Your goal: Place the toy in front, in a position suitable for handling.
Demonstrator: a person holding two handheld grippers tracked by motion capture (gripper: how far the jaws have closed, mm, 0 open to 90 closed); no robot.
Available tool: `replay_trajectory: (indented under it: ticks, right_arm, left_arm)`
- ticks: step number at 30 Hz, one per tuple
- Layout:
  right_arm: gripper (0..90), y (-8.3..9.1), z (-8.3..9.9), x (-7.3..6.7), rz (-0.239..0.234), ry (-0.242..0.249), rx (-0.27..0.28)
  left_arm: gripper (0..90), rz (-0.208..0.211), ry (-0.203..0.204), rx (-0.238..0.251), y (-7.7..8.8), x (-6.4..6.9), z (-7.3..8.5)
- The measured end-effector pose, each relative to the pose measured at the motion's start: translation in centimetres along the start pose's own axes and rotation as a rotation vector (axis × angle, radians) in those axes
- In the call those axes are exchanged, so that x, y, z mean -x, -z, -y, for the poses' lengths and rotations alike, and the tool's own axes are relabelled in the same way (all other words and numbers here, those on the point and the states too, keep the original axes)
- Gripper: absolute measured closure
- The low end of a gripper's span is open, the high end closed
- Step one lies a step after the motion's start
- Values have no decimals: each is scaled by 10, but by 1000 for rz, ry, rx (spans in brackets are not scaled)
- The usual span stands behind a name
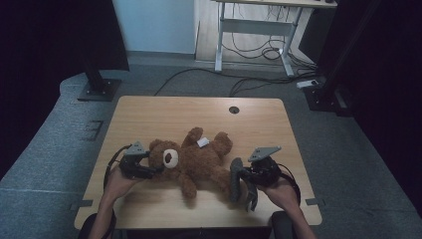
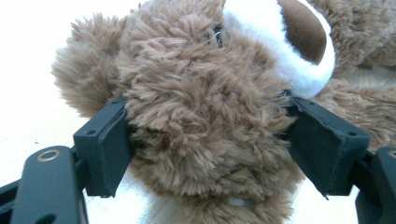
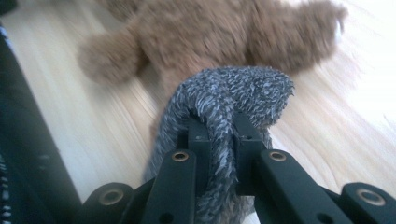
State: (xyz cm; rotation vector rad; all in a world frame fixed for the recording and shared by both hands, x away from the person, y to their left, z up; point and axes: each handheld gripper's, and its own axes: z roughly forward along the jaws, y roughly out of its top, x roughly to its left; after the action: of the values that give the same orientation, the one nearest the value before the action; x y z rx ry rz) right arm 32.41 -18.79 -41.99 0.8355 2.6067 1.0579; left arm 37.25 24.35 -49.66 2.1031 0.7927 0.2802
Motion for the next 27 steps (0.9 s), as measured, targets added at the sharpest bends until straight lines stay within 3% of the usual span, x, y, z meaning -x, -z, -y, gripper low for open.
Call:
replay_trajectory:
  ticks: [5, 11, 19, 27]
  right_arm:
    - [810, -12, -20, -8, -43, 35, 3]
    - [810, -44, -33, -20, -110, 61, -32]
    - [810, -84, -29, -31, -173, 73, -94]
    - [810, -98, -15, -28, -187, 48, -136]
  left_arm:
    - [187, 0, 2, 2, 0, 0, 0]
    - [188, 0, 4, 3, 0, 0, 1]
    - [187, 1, 1, 5, 0, 0, 1]
    - [186, 0, 8, 6, -1, 0, 1]
